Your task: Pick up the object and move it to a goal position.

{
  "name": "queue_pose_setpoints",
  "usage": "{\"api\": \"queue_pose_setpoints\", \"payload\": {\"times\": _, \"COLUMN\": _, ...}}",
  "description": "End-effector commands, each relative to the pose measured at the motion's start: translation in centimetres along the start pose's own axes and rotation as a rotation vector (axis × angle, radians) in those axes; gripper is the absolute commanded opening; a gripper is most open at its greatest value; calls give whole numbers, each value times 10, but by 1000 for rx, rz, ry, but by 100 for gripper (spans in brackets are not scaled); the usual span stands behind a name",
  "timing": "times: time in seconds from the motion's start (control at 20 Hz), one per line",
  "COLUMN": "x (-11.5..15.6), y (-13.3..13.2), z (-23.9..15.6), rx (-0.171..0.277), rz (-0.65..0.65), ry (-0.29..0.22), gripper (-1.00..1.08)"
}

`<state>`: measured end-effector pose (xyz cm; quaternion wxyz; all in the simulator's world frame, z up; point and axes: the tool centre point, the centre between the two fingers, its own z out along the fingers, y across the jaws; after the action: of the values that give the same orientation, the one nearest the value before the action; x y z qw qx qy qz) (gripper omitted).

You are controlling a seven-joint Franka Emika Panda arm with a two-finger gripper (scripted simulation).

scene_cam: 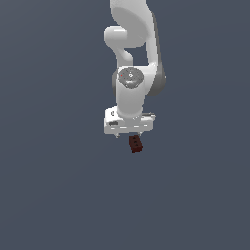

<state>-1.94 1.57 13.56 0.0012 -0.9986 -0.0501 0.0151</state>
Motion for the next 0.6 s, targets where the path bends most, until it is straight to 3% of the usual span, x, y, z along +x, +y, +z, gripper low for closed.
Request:
{"api": "queue_pose_setpoints", "payload": {"times": 0.0, "x": -1, "y": -7, "z": 11, "rx": -2, "rz": -24, "ry": 5, "gripper": 100}}
{"api": "queue_pose_setpoints", "payload": {"times": 0.55, "x": -7, "y": -36, "z": 55, "rx": -6, "rz": -129, "ry": 28, "gripper": 100}}
